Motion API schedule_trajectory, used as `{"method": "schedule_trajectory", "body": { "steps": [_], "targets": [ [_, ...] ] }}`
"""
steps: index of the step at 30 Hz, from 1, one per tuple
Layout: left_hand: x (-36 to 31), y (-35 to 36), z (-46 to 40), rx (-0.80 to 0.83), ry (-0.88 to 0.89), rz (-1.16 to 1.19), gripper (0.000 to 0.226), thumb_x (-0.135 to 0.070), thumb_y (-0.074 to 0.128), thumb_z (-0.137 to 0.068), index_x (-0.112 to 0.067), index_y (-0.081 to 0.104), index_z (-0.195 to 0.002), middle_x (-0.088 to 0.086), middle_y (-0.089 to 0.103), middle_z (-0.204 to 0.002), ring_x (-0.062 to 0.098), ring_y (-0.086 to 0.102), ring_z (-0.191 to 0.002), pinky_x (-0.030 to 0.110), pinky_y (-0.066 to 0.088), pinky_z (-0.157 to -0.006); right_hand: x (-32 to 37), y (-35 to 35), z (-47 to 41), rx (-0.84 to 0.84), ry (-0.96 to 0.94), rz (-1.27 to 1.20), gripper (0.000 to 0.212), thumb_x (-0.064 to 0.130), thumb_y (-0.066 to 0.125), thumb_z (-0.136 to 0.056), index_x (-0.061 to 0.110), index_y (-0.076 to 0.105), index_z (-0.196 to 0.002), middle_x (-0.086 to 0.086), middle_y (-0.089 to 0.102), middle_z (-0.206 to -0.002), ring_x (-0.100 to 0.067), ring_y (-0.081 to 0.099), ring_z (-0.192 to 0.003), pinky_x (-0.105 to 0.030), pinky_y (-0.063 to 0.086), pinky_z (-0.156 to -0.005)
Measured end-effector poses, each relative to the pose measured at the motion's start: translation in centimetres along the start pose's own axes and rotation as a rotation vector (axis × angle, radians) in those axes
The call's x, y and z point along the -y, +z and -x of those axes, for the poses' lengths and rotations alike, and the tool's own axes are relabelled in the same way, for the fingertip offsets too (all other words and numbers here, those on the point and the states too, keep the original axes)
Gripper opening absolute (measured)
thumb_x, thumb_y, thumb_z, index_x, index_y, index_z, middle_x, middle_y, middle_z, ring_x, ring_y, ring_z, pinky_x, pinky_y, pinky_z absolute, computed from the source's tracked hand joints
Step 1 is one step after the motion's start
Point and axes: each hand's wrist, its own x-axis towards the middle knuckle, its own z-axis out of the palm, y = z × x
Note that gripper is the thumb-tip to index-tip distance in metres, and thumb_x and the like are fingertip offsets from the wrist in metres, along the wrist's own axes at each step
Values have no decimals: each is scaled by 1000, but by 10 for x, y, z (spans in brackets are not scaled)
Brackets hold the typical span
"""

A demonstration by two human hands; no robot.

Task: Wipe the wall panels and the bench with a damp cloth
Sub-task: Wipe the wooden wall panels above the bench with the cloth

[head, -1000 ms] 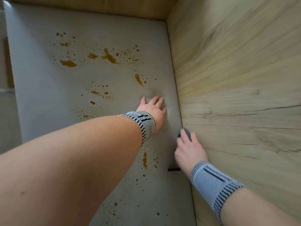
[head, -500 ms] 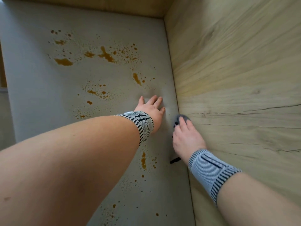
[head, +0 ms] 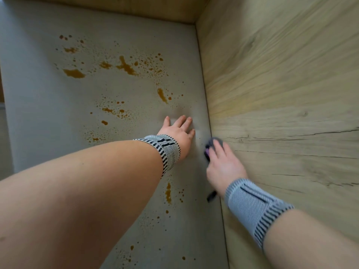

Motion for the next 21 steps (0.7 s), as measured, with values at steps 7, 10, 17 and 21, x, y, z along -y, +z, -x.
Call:
{"method": "schedule_trajectory", "body": {
  "steps": [7,10,17,21],
  "targets": [
    [-1,-9,3,47,4,12,79,-27,52,-98,-22,2,-159,9,-18,-164,28,-15,-151,62,4,-119,-31,-21,-1,-108,145,-45,50,29,24,-104,10,36,-148,-18,-1,-162,-41,-11,-147,-56,-4,-117],
    [-8,-31,14,88,-38,116,85,-24,57,-95,-21,-1,-158,6,-17,-164,26,-13,-152,58,7,-120,-42,-30,36,-95,162,-56,50,27,22,-104,9,33,-149,-18,-2,-162,-39,-11,-147,-55,-5,-117],
    [-63,-91,85,-166,96,343,83,-31,45,-101,-16,-15,-156,1,-23,-163,22,-13,-151,49,4,-123,-75,-65,126,-176,275,-110,51,23,21,-105,5,20,-152,-15,-1,-162,-37,-12,-148,-51,-6,-117],
    [-98,-132,126,-321,182,451,81,-29,44,-101,-17,-14,-156,-2,-22,-163,20,-15,-151,48,3,-122,-95,-84,189,-271,357,-104,61,24,-6,-96,2,1,-152,-14,-1,-163,-35,-11,-148,-49,-5,-118]
  ]
}}
